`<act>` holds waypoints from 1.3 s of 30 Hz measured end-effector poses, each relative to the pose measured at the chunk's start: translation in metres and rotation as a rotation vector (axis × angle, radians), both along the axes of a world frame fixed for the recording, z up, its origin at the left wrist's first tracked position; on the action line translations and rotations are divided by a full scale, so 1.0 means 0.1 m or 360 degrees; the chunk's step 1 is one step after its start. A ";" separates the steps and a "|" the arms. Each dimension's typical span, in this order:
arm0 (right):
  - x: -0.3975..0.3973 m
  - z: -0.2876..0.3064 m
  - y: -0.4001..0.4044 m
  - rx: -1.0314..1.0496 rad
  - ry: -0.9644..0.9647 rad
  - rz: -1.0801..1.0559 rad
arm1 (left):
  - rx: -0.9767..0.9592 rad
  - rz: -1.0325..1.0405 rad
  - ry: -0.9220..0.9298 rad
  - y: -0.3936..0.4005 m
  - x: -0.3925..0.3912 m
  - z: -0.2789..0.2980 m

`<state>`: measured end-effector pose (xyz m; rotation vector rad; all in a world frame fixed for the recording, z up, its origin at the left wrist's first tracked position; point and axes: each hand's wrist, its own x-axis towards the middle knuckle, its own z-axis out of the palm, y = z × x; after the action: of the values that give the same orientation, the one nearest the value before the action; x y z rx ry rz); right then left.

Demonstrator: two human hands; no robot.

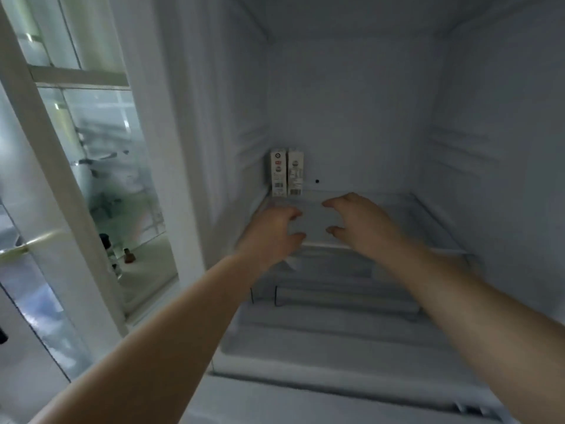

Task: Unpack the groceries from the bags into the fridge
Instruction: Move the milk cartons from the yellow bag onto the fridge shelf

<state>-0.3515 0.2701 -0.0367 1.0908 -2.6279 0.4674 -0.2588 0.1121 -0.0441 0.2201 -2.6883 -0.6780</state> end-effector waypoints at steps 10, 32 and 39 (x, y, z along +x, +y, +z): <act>1.88 -0.44 0.82 -0.0123 -0.0100 -0.0562 | -0.0219 -0.0528 -0.0063 0.56 1.26 -0.49; 5.92 -2.26 4.32 -0.0260 -0.0931 -0.2015 | -0.0264 -0.2079 -0.0839 4.55 3.41 -2.34; 6.90 -2.43 5.81 -0.0324 -0.1008 -0.2302 | -0.0194 -0.2229 -0.0924 6.28 4.19 -2.54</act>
<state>0.3388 0.8516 -0.2802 -1.2210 -2.8721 0.6976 0.1601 0.7399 -0.2976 -1.8895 -3.0553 -0.8198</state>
